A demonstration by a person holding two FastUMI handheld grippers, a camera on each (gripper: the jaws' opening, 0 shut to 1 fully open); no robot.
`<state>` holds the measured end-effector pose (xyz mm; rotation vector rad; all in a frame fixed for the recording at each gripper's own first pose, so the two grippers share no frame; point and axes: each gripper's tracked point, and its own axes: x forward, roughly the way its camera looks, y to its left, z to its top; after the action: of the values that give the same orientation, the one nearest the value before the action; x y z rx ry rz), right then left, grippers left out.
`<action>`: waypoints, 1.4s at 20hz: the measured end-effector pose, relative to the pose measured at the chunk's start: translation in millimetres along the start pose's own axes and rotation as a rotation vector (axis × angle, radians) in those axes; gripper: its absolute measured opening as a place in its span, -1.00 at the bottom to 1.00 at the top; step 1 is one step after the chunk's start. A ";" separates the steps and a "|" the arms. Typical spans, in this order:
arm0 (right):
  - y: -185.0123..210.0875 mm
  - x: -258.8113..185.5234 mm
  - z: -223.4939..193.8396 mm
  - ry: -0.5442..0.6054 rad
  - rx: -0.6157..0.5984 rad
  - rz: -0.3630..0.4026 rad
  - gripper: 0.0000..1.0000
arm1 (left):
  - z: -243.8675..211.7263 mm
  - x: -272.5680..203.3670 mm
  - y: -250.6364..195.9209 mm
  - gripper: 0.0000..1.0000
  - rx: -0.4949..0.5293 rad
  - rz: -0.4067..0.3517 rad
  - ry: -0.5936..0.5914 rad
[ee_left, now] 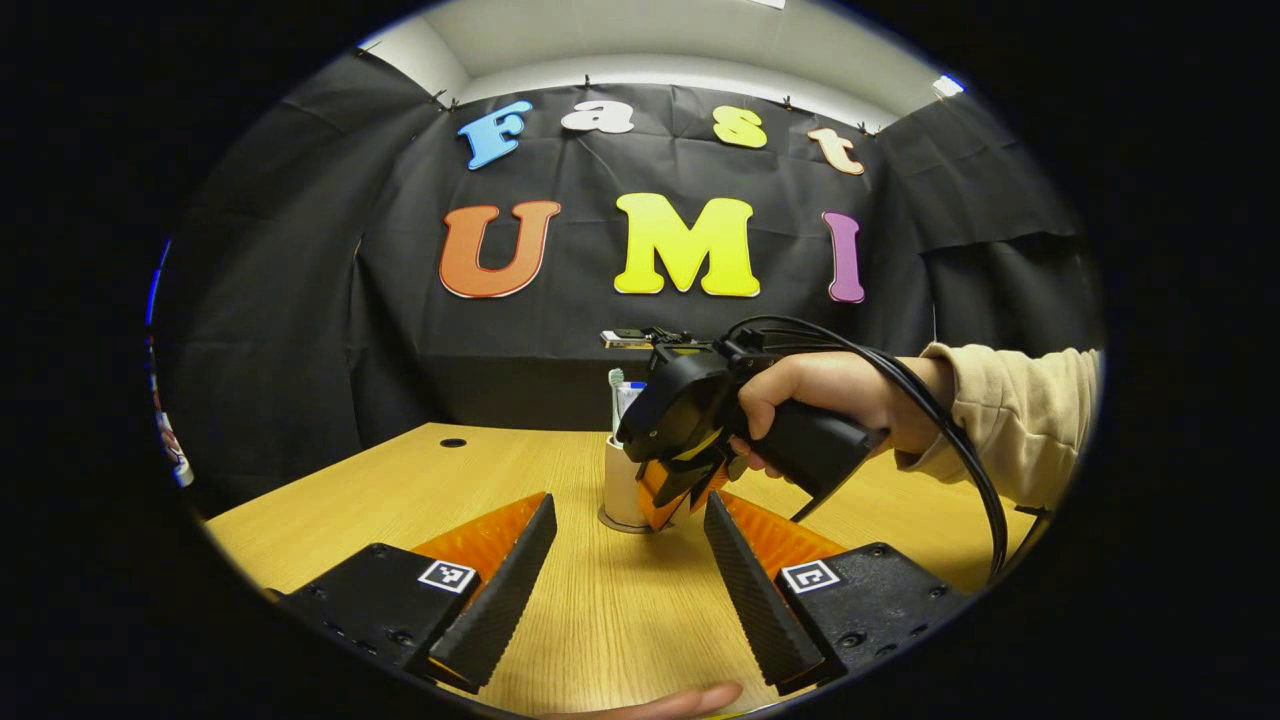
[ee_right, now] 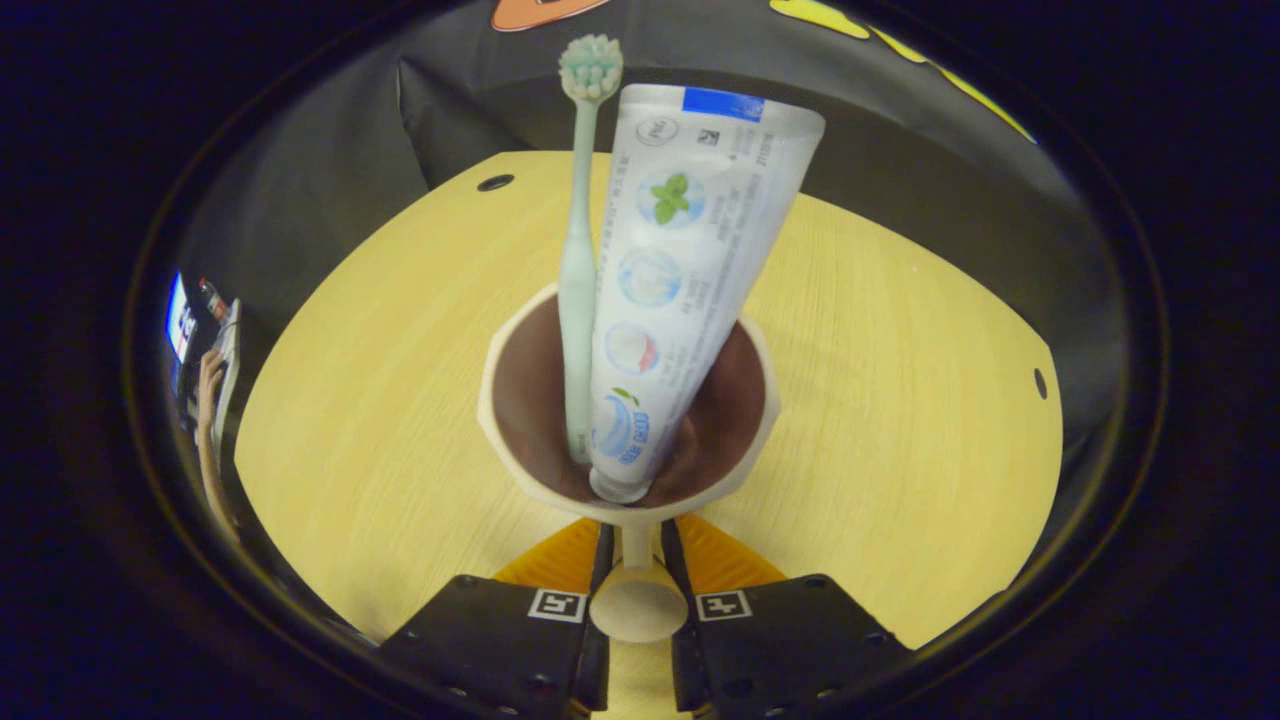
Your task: Put the toothbrush and toothpaste on the desktop into the cup, then pick up the cup and place it on the coaster on the desktop.
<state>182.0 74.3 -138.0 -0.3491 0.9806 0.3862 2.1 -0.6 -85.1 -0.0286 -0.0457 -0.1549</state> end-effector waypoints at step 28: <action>-159.8 -229.0 -127.0 -0.876 0.216 -0.339 0.92 | 33.8 29.4 -14.0 0.89 0.015 0.079 0.037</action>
<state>49.4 -159.5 9.9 -0.1147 0.0936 0.0909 27.5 -17.9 -49.6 -0.0125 -0.0090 -0.0759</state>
